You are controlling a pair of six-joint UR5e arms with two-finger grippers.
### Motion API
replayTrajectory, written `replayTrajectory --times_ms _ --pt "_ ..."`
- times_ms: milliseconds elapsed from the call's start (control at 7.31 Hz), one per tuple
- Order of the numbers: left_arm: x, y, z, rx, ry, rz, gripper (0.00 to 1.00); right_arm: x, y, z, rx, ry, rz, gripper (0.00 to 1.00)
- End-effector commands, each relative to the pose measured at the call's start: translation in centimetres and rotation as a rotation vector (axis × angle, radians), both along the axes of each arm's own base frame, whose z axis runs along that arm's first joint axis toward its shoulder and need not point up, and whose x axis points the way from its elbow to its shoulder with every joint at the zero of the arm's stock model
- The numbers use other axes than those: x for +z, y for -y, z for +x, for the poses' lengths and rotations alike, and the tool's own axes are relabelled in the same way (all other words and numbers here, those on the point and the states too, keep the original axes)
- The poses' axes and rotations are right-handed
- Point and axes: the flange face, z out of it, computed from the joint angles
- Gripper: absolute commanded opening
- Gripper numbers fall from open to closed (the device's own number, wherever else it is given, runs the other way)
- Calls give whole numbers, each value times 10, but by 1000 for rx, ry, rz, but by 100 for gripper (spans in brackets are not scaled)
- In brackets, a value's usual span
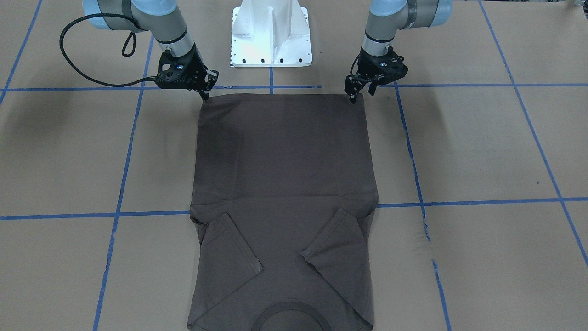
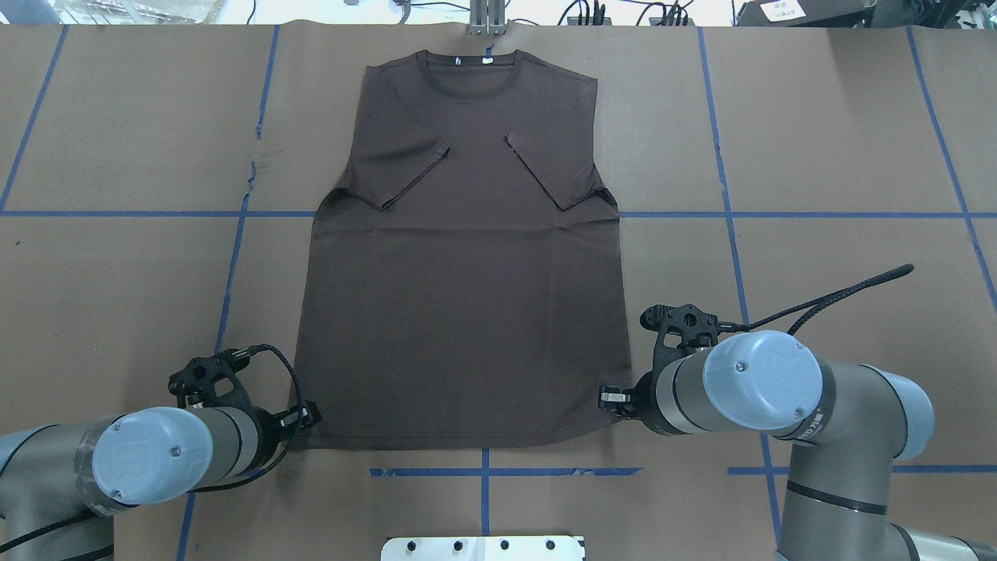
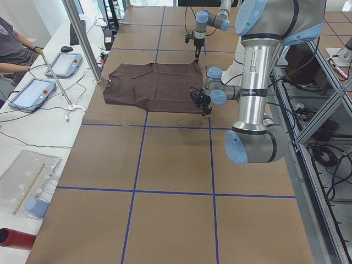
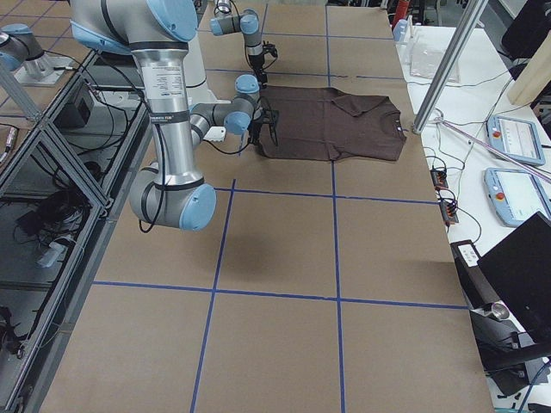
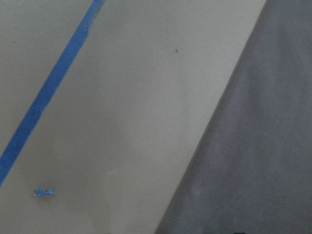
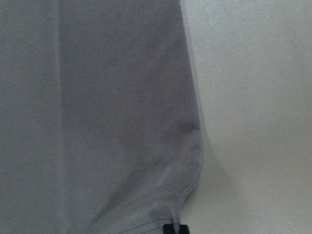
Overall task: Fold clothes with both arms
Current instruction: 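Grasp both hem corners with the left and right grippers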
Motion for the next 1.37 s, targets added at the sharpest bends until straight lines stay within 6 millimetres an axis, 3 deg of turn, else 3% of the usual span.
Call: replayTrajectory --times_ms 0,547,957,1231 --pt "1 -1 1 1 3 -2 58 -1 0 1 1 2 1 0" --pt "-5 -1 3 5 -7 0 12 -2 1 2 3 4 0 0" --pt "-9 0 2 5 -15 2 0 0 2 3 4 1 -1 0" --pt "-18 0 -6 10 -33 12 0 -5 2 7 3 12 0 0"
